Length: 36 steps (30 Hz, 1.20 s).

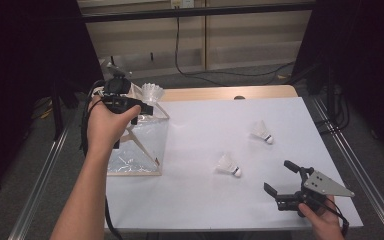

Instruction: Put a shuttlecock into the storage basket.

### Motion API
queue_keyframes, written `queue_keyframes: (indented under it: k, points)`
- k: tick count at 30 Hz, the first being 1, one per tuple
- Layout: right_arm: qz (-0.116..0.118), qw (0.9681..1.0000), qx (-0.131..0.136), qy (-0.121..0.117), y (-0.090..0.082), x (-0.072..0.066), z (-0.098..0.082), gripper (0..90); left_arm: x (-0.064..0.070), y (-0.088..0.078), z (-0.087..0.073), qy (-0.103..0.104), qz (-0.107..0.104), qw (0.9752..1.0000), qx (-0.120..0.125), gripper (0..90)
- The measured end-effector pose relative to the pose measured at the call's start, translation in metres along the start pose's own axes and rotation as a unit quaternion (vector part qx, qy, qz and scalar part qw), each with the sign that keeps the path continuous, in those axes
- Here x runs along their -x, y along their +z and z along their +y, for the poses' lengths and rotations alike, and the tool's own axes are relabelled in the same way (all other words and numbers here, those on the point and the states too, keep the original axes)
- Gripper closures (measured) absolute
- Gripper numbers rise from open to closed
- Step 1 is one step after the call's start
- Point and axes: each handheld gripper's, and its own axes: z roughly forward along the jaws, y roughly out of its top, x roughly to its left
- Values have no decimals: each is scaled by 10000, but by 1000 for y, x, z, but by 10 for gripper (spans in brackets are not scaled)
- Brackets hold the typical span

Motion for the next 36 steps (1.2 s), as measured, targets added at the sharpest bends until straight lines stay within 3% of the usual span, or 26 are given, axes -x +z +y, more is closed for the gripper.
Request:
queue_keyframes:
  k: [36]
  points:
    - [0, 10000, -2, -1, 0, 0, 0, 2, -11, -20, 13, -110, 196, 9997, 101, 655]
